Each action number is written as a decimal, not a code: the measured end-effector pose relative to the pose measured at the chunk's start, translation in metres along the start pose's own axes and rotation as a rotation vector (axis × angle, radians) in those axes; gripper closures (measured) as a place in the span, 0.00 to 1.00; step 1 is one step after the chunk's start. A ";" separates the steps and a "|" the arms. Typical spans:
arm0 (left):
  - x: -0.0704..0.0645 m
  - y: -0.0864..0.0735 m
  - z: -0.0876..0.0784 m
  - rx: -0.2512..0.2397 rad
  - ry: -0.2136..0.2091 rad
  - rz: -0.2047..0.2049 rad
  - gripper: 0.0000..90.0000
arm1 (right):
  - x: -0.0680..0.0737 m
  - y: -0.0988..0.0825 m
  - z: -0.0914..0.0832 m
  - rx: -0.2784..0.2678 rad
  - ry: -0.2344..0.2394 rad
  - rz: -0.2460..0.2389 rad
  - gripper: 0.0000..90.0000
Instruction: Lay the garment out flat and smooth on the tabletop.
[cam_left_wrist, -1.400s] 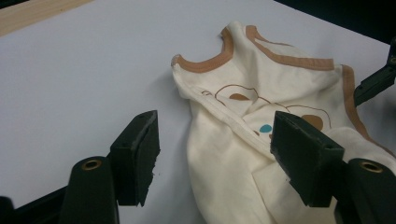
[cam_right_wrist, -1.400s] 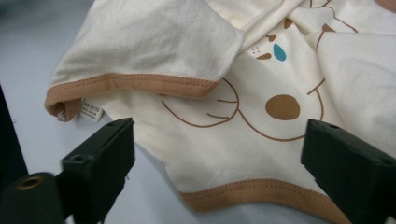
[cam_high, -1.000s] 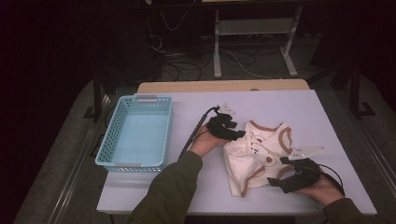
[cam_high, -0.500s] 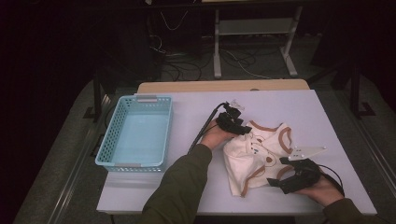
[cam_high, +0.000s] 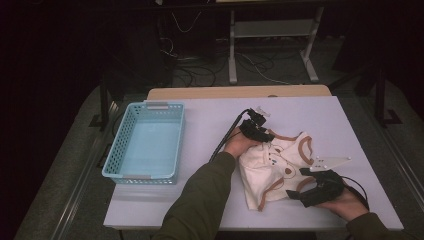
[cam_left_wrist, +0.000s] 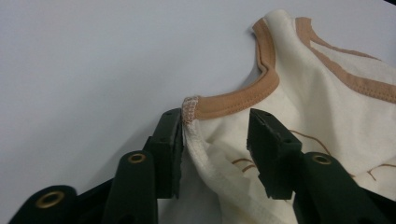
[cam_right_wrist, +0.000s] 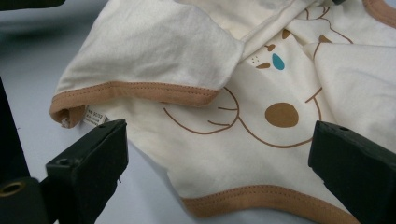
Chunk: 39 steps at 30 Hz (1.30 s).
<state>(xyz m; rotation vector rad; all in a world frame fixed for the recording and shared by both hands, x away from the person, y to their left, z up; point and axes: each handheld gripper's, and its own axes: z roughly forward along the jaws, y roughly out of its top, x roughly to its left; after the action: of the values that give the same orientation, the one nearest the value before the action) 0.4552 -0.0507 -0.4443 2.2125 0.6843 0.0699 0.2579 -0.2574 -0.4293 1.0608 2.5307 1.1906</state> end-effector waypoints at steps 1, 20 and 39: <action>0.000 -0.001 0.001 0.003 -0.001 0.001 0.69 | 0.000 0.000 0.000 -0.002 -0.001 -0.002 0.05; 0.004 -0.013 -0.023 -0.031 0.003 -0.019 0.97 | -0.001 0.001 -0.002 -0.013 -0.002 0.000 0.06; 0.034 -0.036 -0.062 -0.077 0.099 -0.076 0.97 | -0.001 0.001 0.000 -0.007 -0.006 0.003 0.06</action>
<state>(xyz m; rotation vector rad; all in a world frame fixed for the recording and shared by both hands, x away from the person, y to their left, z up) 0.4516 0.0281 -0.4337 2.1187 0.8064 0.1656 0.2593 -0.2581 -0.4285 1.0652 2.5197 1.1949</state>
